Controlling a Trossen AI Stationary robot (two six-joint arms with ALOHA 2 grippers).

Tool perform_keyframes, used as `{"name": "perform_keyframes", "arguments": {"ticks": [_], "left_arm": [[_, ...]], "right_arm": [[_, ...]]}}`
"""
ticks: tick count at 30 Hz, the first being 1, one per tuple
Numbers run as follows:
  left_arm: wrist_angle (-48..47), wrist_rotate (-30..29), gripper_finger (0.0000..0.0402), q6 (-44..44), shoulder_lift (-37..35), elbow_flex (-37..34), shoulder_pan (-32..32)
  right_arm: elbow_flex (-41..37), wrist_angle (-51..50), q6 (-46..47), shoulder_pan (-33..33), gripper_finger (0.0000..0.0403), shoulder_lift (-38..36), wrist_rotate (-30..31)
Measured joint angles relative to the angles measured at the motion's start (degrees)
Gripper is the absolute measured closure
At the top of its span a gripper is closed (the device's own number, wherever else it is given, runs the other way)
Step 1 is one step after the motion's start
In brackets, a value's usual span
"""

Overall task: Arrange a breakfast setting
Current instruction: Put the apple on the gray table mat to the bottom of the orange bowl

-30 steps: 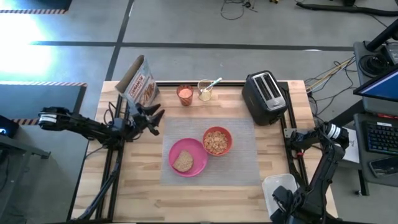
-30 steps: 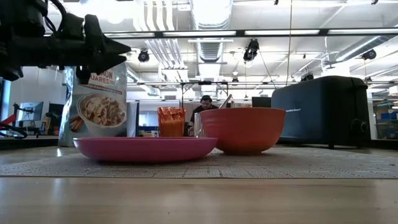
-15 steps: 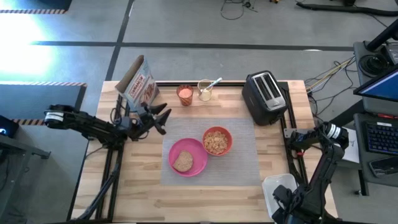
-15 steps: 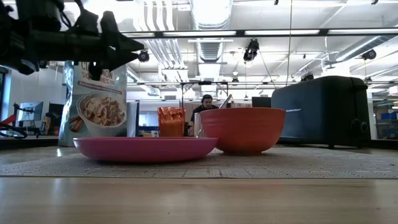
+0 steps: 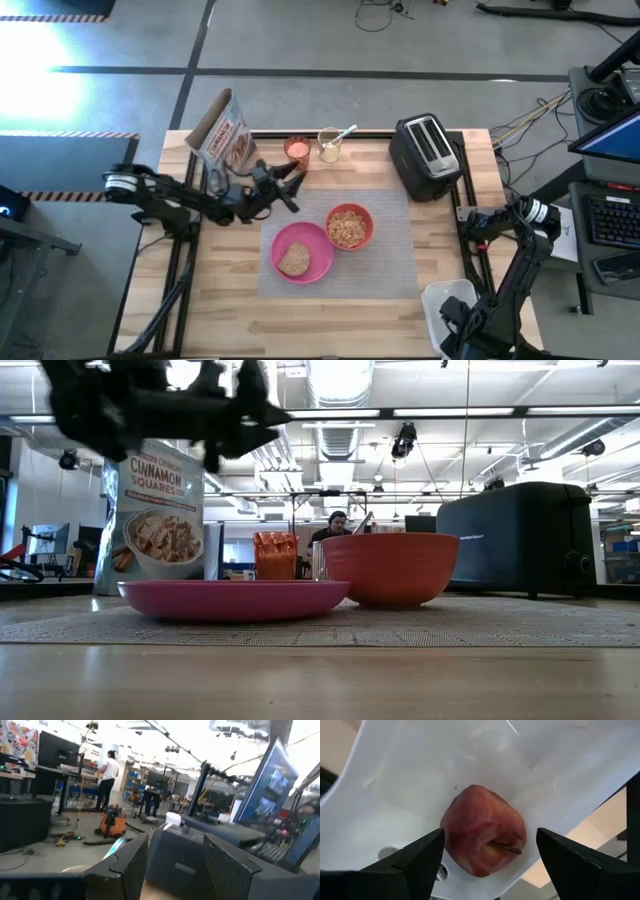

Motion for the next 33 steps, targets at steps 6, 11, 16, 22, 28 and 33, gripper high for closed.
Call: {"name": "perform_keyframes", "arguments": {"ticks": [6,11,16,22,28,33], "left_arm": [[14.23,1.0,0.0226,-1.94,7.26,5.39,-0.11],[14.57,4.87,0.0226,-2.39,1.5,-0.52,0.43],[14.71,4.83,0.0226,-2.38,-12.79,-12.45,1.17],[14.7,4.85,0.0226,-2.39,-25.2,-26.62,1.14],[14.58,-1.05,0.0226,-1.99,-29.04,-26.44,1.13],[11.16,-1.13,0.0226,-1.97,-31.11,-25.55,1.11]], "right_arm": [[-0.1,-0.38,-1.28,-0.03,0.0094,0.0,1.69],[-0.13,-0.08,1.88,-0.02,0.0094,0.0,2.92],[-0.13,-0.25,-0.23,0.02,0.0094,0.0,3.88],[-0.15,-0.39,-2.32,-0.04,0.0094,0.0,4.28],[-0.23,-0.1,-1.82,-0.04,0.0094,0.03,4.28],[-0.33,-0.21,-0.09,-0.04,0.0094,0.04,4.28]]}}
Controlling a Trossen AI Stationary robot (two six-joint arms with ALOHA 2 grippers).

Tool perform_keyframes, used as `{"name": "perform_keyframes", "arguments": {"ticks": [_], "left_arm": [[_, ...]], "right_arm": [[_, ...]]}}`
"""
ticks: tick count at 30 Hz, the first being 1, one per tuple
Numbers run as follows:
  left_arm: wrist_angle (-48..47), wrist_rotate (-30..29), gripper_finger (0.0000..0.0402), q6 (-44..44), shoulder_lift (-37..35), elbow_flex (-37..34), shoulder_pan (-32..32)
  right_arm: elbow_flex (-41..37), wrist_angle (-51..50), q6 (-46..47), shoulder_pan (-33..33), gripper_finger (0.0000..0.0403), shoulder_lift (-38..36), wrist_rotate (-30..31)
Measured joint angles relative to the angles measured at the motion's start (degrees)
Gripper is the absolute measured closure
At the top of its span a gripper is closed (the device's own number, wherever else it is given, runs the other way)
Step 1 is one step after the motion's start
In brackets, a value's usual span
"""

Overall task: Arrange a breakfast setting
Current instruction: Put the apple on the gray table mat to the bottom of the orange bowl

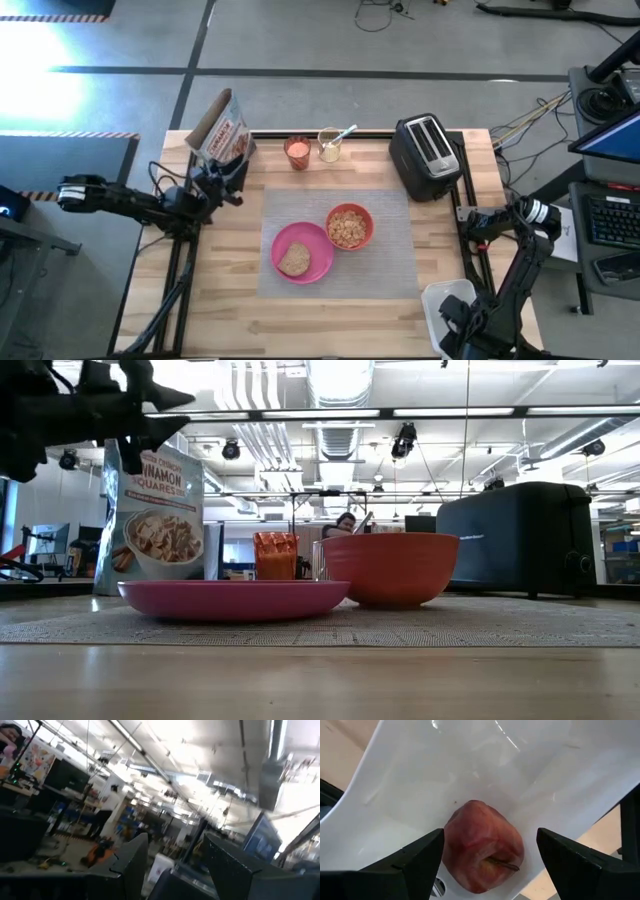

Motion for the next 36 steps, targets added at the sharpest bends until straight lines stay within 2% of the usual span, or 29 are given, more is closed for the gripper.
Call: {"name": "perform_keyframes", "arguments": {"ticks": [2,4,8,12,16,27,36], "left_arm": [[-3.83,0.08,0.0226,0.0,-0.69,0.59,0.0],[-7.67,0.11,0.0226,0.0,-4.36,0.48,-0.04],[-21.68,0.04,0.0226,0.03,-14.55,-0.62,0.0],[-31.43,-0.05,0.0226,0.05,-24.45,-1.7,0.0],[-38.65,-0.03,0.0226,0.44,-30.97,-1.71,0.0],[-40.91,-0.03,0.0226,0.46,-40.59,-1.73,0.0],[-41.06,-0.03,0.0226,0.46,-40.83,-1.19,0.0]], "right_arm": [[0.0,0.1,0.26,0.0,0.0094,0.0,0.0],[0.0,0.06,0.25,0.0,0.0094,0.0,0.02],[0.0,0.03,0.41,0.0,0.0094,0.0,0.07],[-0.04,0.0,0.25,-0.02,0.0094,0.0,0.13],[-0.04,0.02,-0.49,-0.02,0.0094,0.0,0.11],[-0.04,-0.05,0.19,-0.02,0.0094,0.0,0.02],[-0.04,0.11,0.32,-0.04,0.0094,0.0,-0.02]]}}
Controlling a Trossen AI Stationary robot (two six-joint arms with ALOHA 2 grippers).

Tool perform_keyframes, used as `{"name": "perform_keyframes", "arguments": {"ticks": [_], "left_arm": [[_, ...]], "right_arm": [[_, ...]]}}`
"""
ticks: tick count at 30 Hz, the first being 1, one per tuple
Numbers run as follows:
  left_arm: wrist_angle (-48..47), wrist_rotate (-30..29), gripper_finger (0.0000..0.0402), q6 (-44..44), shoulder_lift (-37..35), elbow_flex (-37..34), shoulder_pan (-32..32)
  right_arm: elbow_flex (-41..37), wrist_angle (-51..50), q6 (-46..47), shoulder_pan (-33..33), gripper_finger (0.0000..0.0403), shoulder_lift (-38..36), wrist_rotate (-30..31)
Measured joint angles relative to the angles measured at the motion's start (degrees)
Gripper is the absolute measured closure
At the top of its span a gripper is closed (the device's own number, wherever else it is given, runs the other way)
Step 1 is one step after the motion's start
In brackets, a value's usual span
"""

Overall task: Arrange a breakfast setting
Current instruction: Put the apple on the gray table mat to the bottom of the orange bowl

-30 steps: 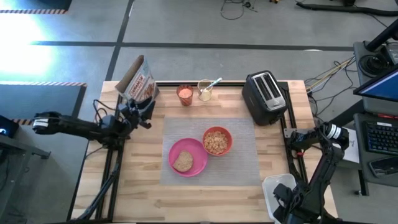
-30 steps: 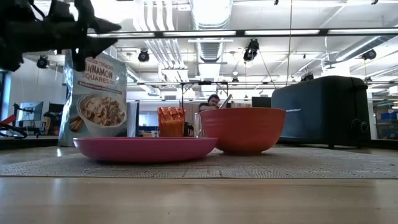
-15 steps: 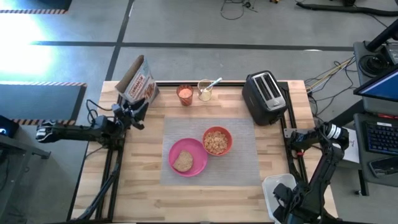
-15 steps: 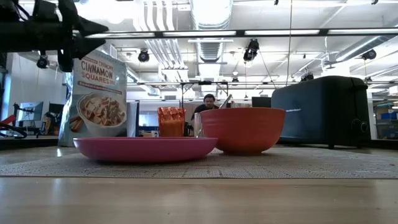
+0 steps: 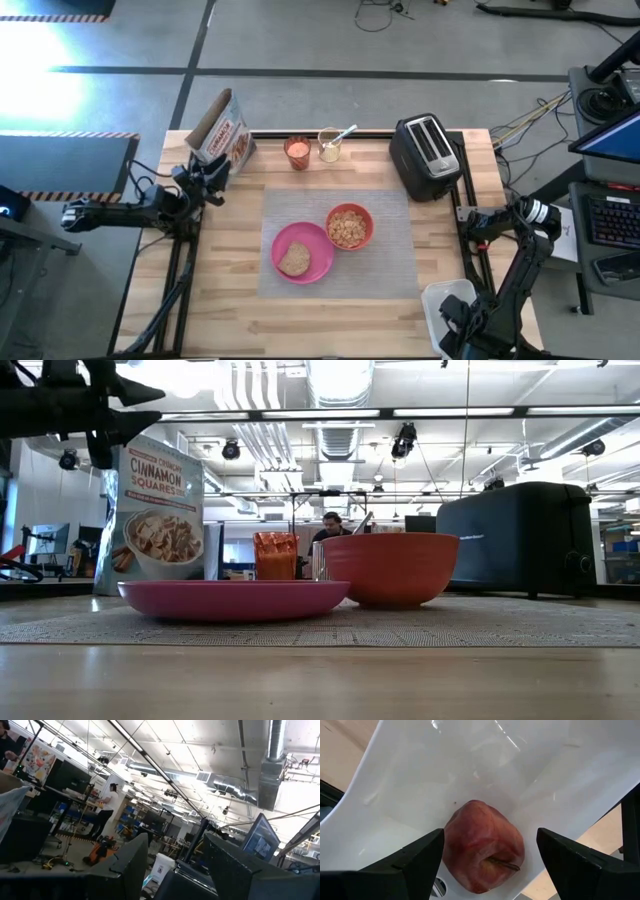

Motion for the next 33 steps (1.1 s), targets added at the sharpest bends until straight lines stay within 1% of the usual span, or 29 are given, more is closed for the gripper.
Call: {"name": "perform_keyframes", "arguments": {"ticks": [6,10,12,14,16,19,25,28,33], "left_arm": [[-0.12,0.0,0.0226,0.0,1.12,0.02,0.0],[-0.12,0.0,0.0226,0.0,2.07,0.04,0.0],[-0.13,0.0,0.0226,0.0,2.6,0.04,0.0],[-0.13,0.0,0.0226,0.0,3.16,0.04,0.0],[-0.14,0.0,0.0226,0.0,3.72,0.09,0.0],[-0.15,0.0,0.0226,0.0,4.7,0.13,0.0],[-0.17,0.0,0.0226,0.0,6.59,0.13,0.0],[-0.17,0.0,0.0226,0.0,7.49,0.13,0.0],[-0.14,0.0,0.0226,0.0,9.07,0.13,0.01]], "right_arm": [[0.0,0.21,0.27,0.0,0.0094,0.0,-0.04],[0.0,0.52,4.73,0.0,0.0094,0.0,-0.41],[-0.07,0.28,8.78,-0.15,0.0094,0.0,-4.16],[-0.07,0.99,9.59,-0.28,0.0094,0.0,-8.09],[-0.07,1.91,8.5,-0.21,0.0094,0.0,-9.97],[-0.07,3.58,6.8,-0.08,0.0081,0.0,-11.01],[0.06,5.11,5.16,-0.15,0.0039,-0.09,-11.14],[0.15,4.52,5.9,-0.15,0.0035,-0.09,-9.71],[0.09,4.22,7.57,-0.39,0.0034,-0.09,-9.31]]}}
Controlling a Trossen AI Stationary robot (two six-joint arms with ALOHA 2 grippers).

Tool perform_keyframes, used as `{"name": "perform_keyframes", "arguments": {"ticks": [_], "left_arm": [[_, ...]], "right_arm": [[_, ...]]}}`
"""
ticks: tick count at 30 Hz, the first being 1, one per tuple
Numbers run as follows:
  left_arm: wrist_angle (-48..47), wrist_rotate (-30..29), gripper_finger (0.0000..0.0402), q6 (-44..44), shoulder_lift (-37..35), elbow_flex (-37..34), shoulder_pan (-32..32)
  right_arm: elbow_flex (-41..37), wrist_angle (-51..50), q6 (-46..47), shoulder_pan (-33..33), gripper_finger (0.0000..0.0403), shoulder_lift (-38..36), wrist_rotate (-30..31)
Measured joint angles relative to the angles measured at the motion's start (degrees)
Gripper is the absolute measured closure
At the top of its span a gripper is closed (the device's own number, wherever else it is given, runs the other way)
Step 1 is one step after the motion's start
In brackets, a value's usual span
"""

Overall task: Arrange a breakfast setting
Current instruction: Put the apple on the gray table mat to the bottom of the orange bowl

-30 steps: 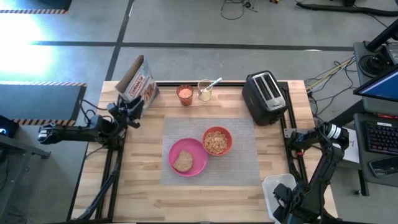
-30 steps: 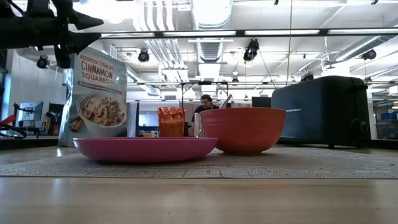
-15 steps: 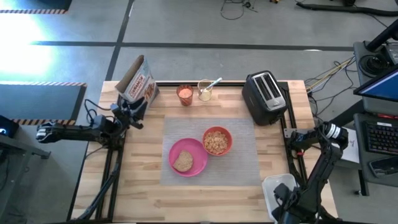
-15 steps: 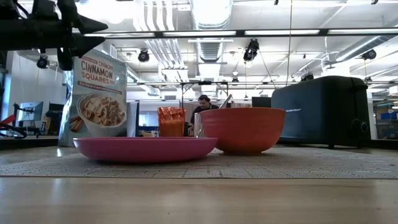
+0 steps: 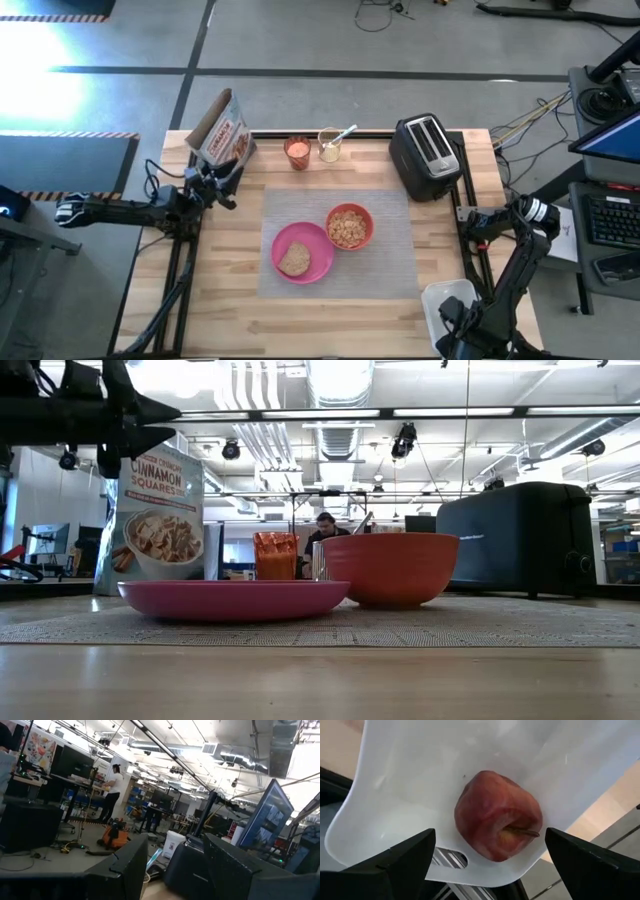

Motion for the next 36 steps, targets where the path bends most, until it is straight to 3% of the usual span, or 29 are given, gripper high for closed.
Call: {"name": "perform_keyframes", "arguments": {"ticks": [12,26,29,36], "left_arm": [[0.01,0.02,0.0226,0.0,3.65,0.02,0.01],[0.02,0.04,0.0226,-0.01,7.74,0.02,0.01],[0.01,0.05,0.0226,-0.01,8.66,0.02,0.01],[0.0,0.07,0.0226,0.0,10.79,0.02,0.01]], "right_arm": [[-0.05,-0.06,-2.27,-0.09,0.0034,0.55,0.17],[-0.15,-2.12,-14.46,-0.12,0.0035,6.61,-1.68],[-0.24,-1.55,-15.26,-0.59,0.005,6.69,-1.64],[-0.22,-0.84,-21.68,-0.72,0.0125,6.81,-1.68]]}}
